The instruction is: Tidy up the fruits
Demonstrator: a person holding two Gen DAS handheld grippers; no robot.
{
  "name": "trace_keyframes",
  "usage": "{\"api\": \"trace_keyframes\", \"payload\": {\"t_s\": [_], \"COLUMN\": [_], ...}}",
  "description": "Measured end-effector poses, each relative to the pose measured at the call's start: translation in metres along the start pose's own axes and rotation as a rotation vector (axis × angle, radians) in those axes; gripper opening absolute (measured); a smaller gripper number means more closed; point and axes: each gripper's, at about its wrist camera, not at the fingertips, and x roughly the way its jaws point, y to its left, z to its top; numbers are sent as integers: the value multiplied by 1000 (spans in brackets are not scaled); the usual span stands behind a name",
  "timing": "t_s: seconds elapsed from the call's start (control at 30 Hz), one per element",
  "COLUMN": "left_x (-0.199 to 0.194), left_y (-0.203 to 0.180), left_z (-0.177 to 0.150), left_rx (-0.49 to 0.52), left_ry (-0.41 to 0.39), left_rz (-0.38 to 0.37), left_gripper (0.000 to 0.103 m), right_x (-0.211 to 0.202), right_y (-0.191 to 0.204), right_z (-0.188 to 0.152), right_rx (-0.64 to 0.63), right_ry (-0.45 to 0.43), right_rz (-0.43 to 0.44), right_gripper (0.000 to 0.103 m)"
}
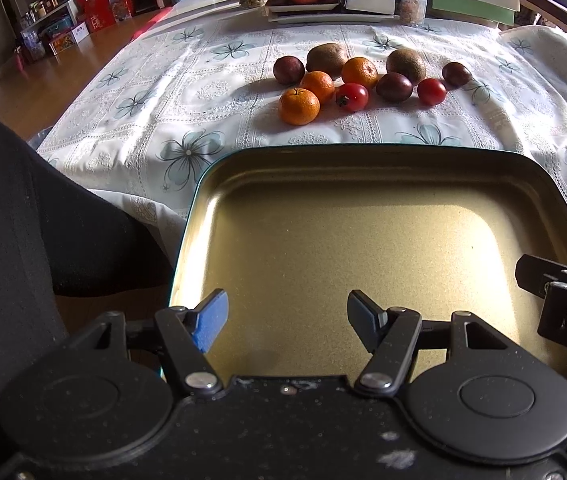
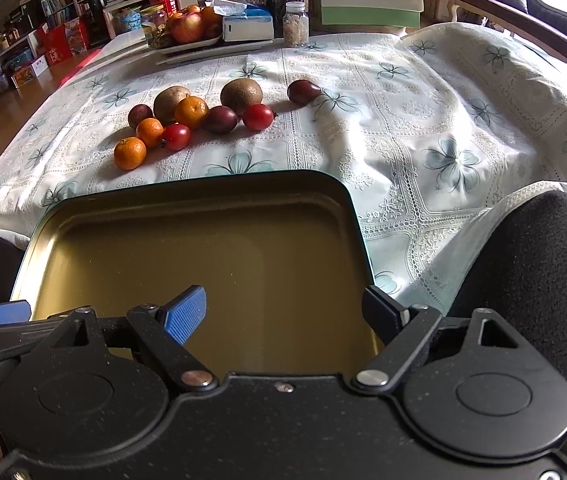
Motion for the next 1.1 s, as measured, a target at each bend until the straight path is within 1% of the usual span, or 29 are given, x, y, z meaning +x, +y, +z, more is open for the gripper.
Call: {"api": "trace_keyframes", "payload": {"t_s": [0.27,1.1], "left_x": [5,11], "left_y": [5,4], "left_z": [2,2], "left_rx": [-20,-13], "left_ry": [20,33], "left_rz": [-14,-14], "left_gripper": [69,69], "right_x": [0,2], "right_y": [6,7], "right_z": [-1,-1], "right_rx": [-32,-37], "right_ry": [2,9], "right_rz": [-18,-24], "right_gripper": [85,85]}}
